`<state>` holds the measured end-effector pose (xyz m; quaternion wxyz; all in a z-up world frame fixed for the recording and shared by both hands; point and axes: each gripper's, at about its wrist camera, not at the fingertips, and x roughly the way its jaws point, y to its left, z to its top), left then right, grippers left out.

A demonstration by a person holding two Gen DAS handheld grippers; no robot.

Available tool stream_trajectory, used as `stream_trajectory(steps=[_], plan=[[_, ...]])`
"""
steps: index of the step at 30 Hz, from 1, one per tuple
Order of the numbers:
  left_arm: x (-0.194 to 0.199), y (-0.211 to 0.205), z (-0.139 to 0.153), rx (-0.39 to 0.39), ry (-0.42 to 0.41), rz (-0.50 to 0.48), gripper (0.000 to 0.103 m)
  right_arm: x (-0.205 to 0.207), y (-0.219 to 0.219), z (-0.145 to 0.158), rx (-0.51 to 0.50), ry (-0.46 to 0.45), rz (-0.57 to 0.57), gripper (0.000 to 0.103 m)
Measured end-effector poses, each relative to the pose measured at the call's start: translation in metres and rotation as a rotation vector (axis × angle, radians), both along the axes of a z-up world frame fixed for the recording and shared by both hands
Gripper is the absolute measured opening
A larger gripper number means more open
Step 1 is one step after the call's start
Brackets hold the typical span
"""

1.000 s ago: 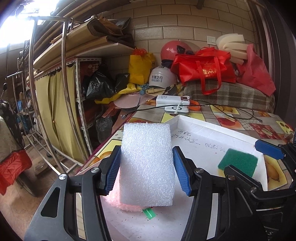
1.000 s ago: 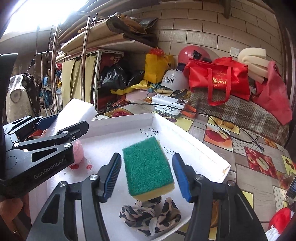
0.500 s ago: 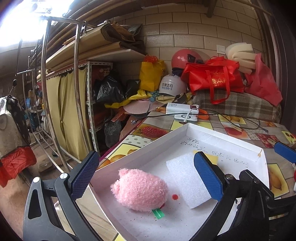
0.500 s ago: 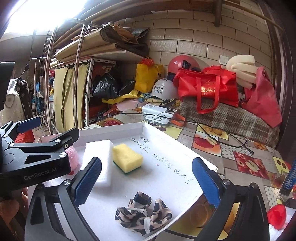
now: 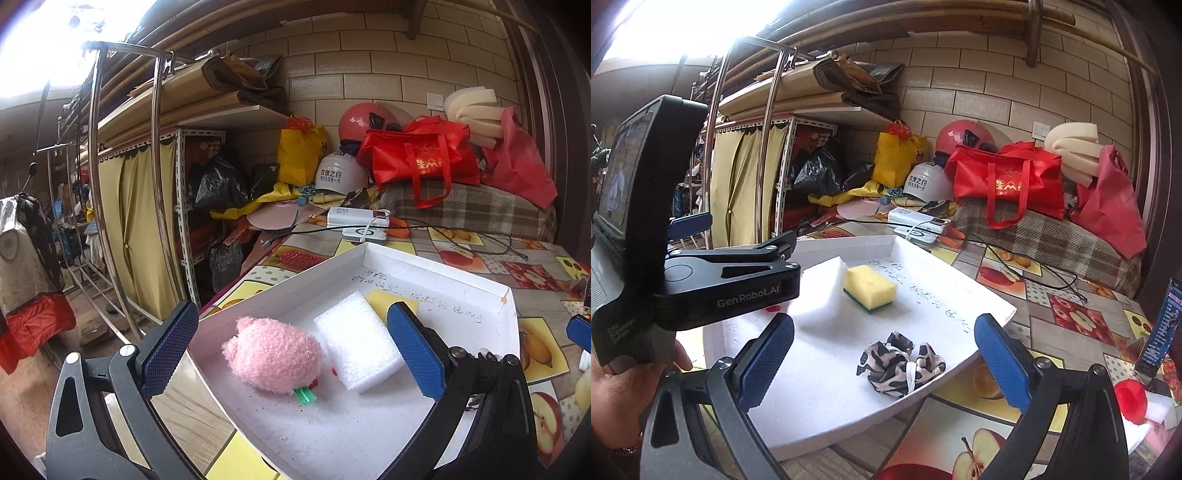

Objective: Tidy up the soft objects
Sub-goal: 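Move both grippers back toward the remaining soft items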

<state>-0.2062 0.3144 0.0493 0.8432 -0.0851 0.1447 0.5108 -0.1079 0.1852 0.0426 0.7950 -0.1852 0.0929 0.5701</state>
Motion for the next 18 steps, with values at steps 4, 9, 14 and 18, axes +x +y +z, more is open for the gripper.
stream_trajectory(steps=[4,9,14,18], plan=[[0.004,-0.020,-0.001,-0.010,-0.007,-0.059,0.103,-0.001,-0.025,0.000,0.009,0.033,0.051,0.098],[0.022,-0.051,0.000,0.002,0.013,-0.175,0.103,0.025,-0.072,0.002,0.059,0.142,0.044,0.103],[0.052,-0.090,0.001,-0.014,0.036,-0.395,0.103,0.063,-0.130,0.002,0.068,0.195,-0.048,0.103],[0.087,-0.123,-0.001,-0.034,0.115,-0.568,0.103,0.121,-0.182,0.001,0.056,0.261,-0.226,0.103]])
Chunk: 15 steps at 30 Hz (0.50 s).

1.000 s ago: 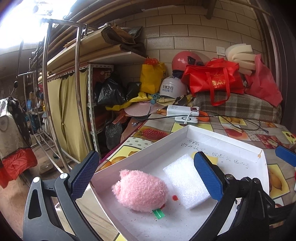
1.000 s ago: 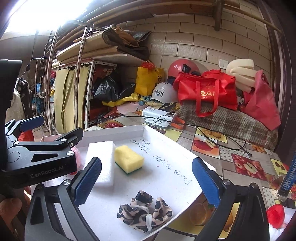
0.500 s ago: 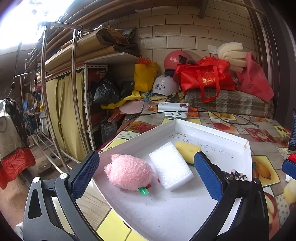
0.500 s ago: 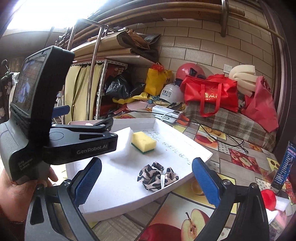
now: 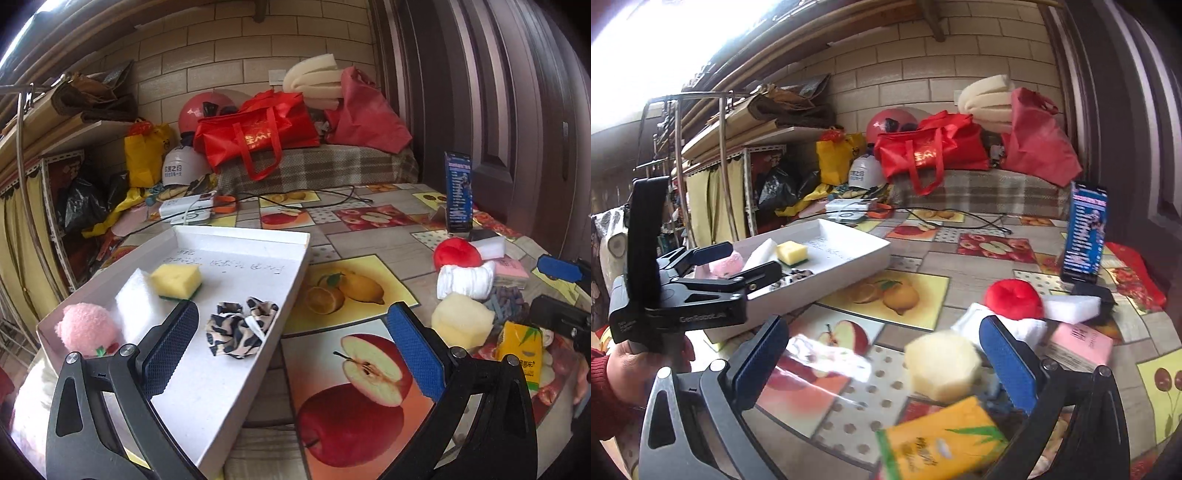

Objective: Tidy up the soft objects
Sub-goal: 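Move both grippers back toward the remaining soft items, then grasp the yellow hexagonal sponge with the left gripper while the right grasps the braided rope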

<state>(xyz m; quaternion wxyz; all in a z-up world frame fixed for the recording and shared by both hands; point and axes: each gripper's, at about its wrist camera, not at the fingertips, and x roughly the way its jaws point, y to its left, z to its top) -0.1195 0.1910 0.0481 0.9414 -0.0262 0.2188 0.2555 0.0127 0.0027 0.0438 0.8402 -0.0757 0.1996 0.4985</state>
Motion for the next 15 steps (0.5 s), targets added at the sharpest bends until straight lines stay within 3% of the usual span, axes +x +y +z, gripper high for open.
stream_trajectory(steps=[4,7,11,15], plan=[[0.044,-0.026,-0.009,-0.015,0.139,-0.172,0.103,0.058,-0.050,-0.010,-0.052,0.145,-0.104,0.103],[0.073,-0.037,-0.021,-0.047,0.247,-0.263,0.103,0.079,-0.077,-0.017,-0.094,0.217,-0.101,0.098],[0.097,-0.050,-0.034,-0.069,0.346,-0.347,0.103,0.072,-0.078,-0.021,-0.187,0.223,0.000,0.089],[0.112,-0.067,-0.040,-0.031,0.393,-0.394,0.103,0.057,-0.058,-0.033,-0.318,0.186,0.106,0.079]])
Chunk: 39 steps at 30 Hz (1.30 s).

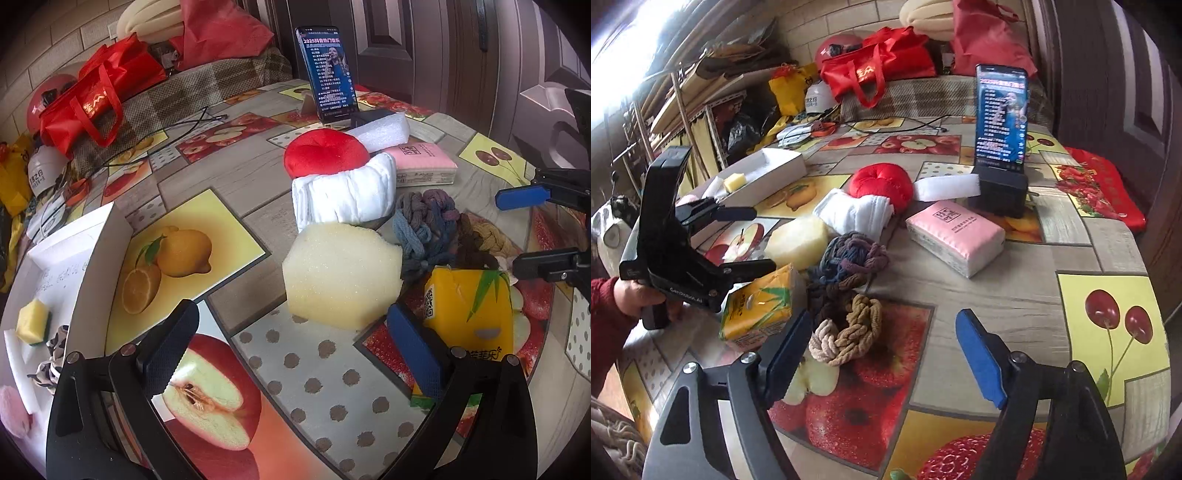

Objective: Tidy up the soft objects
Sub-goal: 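Grasp the yellow hexagonal sponge with the left gripper while the right grasps the braided rope, then carry the yellow sponge and braided rope with both grippers over the tray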

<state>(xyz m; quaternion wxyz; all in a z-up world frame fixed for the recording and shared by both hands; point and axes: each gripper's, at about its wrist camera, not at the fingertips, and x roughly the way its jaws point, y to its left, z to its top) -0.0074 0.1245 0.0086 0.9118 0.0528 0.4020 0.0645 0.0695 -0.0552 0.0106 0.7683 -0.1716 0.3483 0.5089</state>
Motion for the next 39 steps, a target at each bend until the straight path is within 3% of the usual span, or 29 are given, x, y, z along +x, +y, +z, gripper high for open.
stream_trajectory(steps=[2,5,7,9,11,18,25,28,39], plan=[[0.007,-0.005,-0.001,0.015,0.007,-0.011,0.103,-0.003,0.014,-0.008,-0.063,-0.013,0.031,0.073],[0.018,-0.008,-0.001,0.012,0.008,-0.010,0.102,-0.004,0.027,-0.015,-0.095,-0.033,0.051,0.071],[0.025,-0.004,-0.002,-0.027,0.022,-0.013,0.081,-0.003,0.031,-0.017,-0.100,-0.040,0.059,0.066],[0.026,-0.002,-0.002,-0.044,0.020,-0.015,0.066,-0.004,0.028,-0.014,-0.087,-0.046,0.064,0.046],[0.024,-0.001,0.000,-0.027,0.000,0.010,0.065,-0.003,0.024,-0.013,-0.074,-0.043,0.053,0.037],[-0.008,0.013,0.026,-0.048,-0.209,0.094,0.065,0.010,0.000,0.005,0.072,-0.022,-0.058,0.036],[-0.047,0.024,0.044,-0.036,-0.414,0.236,0.065,0.001,-0.030,0.027,0.230,-0.144,-0.177,0.036],[-0.056,0.024,0.046,-0.019,-0.442,0.257,0.065,-0.009,-0.028,0.033,0.258,-0.184,-0.168,0.036],[-0.083,0.023,0.046,-0.009,-0.467,0.290,0.065,-0.046,0.010,0.037,0.314,-0.186,-0.079,0.036]])
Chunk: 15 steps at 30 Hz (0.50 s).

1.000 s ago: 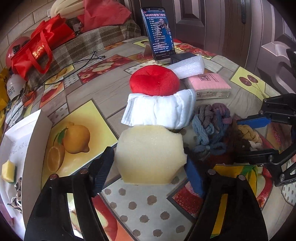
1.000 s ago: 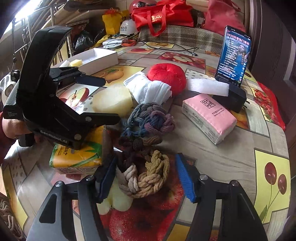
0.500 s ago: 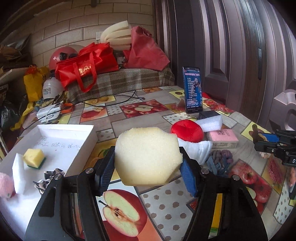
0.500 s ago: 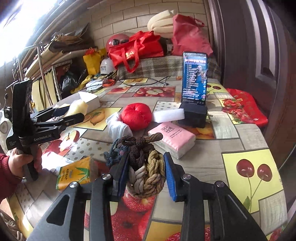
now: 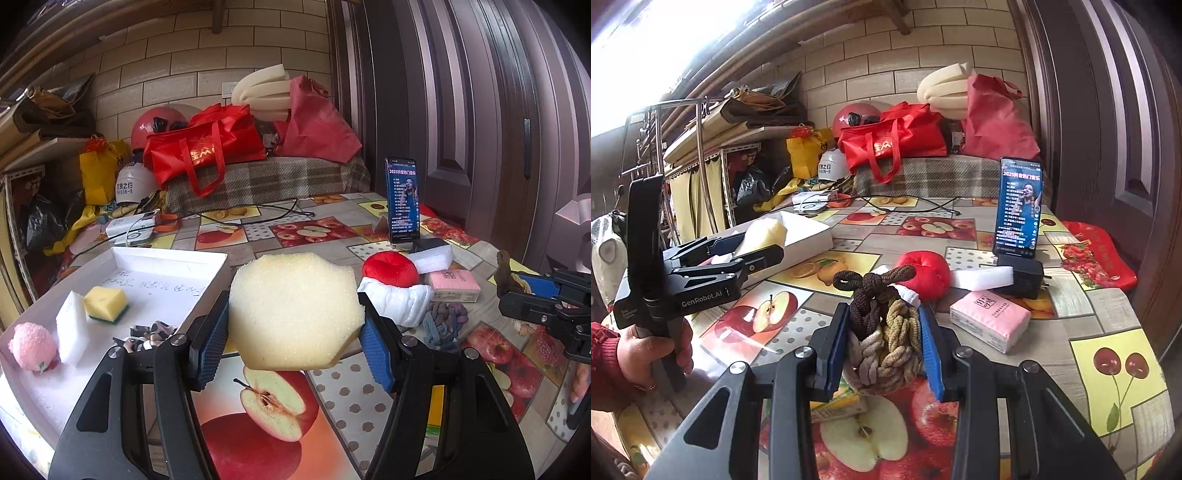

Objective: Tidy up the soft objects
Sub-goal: 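Carry the yellow sponge and braided rope with both grippers over the tray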

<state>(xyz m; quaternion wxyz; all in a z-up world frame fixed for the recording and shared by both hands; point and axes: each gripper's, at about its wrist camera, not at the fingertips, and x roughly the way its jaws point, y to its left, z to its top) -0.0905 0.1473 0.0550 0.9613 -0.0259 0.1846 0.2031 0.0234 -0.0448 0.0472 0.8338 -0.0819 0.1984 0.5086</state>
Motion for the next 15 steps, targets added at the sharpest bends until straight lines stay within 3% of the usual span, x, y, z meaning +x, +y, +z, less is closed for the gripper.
stream_trajectory(steps=[15], plan=[[-0.038,0.006,-0.001,0.044,0.002,0.040,0.065,-0.035,0.050,-0.004,0.008,-0.014,0.115,0.036]])
